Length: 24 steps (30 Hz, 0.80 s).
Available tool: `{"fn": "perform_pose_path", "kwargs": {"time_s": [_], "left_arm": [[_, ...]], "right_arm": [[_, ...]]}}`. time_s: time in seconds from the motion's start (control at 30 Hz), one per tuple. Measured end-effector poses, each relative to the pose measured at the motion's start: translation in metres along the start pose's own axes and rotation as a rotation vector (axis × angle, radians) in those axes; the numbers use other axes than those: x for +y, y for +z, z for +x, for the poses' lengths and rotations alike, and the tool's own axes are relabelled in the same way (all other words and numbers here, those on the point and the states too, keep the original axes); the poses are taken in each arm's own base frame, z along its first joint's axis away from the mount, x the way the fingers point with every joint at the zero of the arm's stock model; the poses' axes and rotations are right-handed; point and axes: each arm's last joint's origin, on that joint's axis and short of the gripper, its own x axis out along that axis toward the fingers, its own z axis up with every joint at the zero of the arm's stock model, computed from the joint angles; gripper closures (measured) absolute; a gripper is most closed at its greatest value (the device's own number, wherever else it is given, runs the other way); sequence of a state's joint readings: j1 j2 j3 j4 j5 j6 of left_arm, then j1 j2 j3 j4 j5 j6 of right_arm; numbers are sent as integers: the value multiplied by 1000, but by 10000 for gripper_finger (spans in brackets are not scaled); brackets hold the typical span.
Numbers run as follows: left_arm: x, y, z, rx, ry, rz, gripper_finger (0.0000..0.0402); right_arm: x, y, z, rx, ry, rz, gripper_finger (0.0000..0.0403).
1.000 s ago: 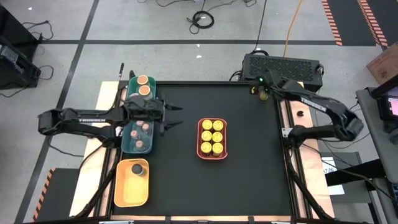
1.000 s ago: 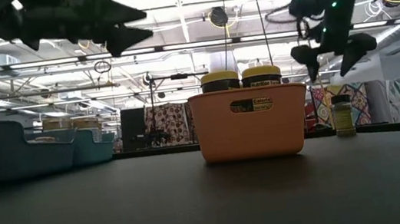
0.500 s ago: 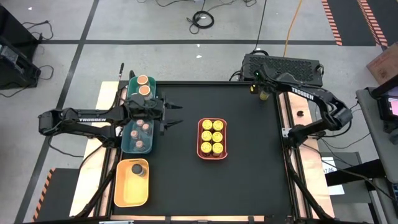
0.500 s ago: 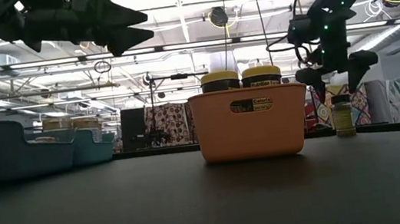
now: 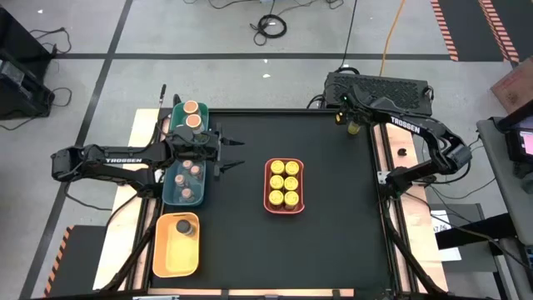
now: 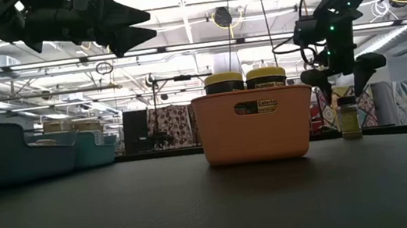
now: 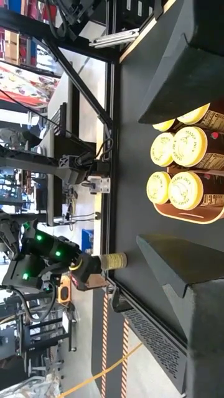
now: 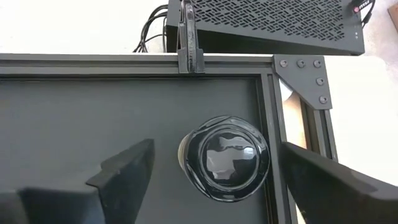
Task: Sort spices by type
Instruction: Put the seasoning bottle into the yellow bin
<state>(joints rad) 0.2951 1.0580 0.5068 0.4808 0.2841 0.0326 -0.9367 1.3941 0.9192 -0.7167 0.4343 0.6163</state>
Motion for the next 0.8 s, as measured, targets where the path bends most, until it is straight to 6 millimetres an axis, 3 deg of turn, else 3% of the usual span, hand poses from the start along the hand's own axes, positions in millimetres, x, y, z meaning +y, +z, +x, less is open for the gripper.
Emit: {"fn": "perform_pose_path", "kwargs": {"time_s": [0.2, 0.63, 0.8], "left_arm": [[0, 0, 0, 0, 0, 0, 96], [0, 0, 0, 3, -2, -2, 96], [0, 0, 0, 3, -2, -2, 96]], "right_arm": [[0, -1, 0, 12, 7, 12, 93], [1, -6, 7, -15, 4, 46, 101], [1, -6, 7, -19, 5, 59, 122]]}}
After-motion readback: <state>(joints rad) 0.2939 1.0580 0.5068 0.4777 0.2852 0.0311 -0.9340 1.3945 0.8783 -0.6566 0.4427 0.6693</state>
